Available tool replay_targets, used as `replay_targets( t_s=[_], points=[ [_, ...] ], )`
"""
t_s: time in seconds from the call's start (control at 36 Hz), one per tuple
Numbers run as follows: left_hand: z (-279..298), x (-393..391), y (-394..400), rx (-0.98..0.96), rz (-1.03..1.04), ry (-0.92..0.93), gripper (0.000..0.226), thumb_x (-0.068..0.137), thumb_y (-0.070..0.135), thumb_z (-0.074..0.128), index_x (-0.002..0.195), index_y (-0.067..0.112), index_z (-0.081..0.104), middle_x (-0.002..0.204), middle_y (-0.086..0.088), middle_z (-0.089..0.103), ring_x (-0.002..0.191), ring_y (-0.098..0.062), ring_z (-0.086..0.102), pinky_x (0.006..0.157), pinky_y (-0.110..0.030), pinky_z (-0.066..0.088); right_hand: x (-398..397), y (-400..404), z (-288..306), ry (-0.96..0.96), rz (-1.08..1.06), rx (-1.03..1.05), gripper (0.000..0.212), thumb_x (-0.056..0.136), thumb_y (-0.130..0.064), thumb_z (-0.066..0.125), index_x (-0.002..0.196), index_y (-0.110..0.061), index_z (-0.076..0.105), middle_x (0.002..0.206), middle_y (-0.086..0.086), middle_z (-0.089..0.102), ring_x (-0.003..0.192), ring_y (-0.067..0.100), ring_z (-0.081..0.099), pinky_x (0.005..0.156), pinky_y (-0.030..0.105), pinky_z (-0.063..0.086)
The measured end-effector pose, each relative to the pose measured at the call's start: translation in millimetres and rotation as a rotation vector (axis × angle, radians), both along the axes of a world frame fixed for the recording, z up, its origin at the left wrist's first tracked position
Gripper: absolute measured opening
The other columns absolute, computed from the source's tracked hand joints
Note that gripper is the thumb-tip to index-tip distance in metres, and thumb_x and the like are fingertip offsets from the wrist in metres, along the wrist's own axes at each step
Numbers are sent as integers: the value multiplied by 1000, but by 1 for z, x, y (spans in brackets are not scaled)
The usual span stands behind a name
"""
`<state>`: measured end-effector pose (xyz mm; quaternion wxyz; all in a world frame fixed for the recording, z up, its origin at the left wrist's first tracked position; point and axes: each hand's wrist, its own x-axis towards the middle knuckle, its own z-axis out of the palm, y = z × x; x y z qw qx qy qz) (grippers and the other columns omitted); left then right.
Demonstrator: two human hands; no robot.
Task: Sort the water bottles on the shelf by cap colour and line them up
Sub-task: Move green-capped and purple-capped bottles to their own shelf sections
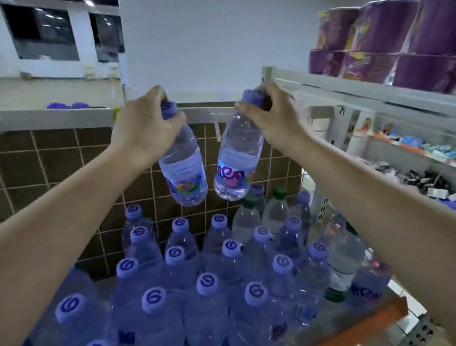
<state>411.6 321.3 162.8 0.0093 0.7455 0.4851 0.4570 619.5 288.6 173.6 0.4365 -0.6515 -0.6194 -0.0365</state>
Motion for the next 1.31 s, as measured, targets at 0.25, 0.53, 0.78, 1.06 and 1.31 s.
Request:
replay_targets(
  t_s=[0.25,0.53,0.78,1.06,1.31],
  points=[
    [-42,38,32,-170,85,173,19,91,27,58,89,13,45,92,-18,61,90,-37,57,72,-38,40,22,55,-28,-102,208,-141,31,88,-53,59,99,-25,53,92,-5,57,85,16,52,67,30,35],
    [-84,46,53,-463,135,481,16,93,32,51,98,18,47,103,-11,60,86,-29,53,71,-37,42,30,90,-72,-301,376,-511,34,85,-47,67,107,-22,58,98,-2,58,92,21,57,72,32,41],
    [-106,45,55,-598,117,591,22,88,39,58,103,24,54,107,-6,62,97,-29,58,78,-38,49,29,95,-97,-480,396,-666,49,82,-47,70,123,-22,59,114,1,63,91,19,55,72,32,43],
    [-125,44,60,-711,51,594,13,88,36,58,97,30,51,107,-4,62,92,-25,58,78,-39,51,27,100,-116,-460,443,-839,45,87,-33,69,127,-16,60,122,7,61,101,24,58,80,35,51],
    [-137,50,66,-761,4,608,28,92,32,54,119,27,53,119,-5,60,104,-25,57,87,-41,49,27,108,-110,-345,484,-896,38,89,-28,67,122,-9,64,115,8,64,103,22,60,83,32,50]
  ],
)
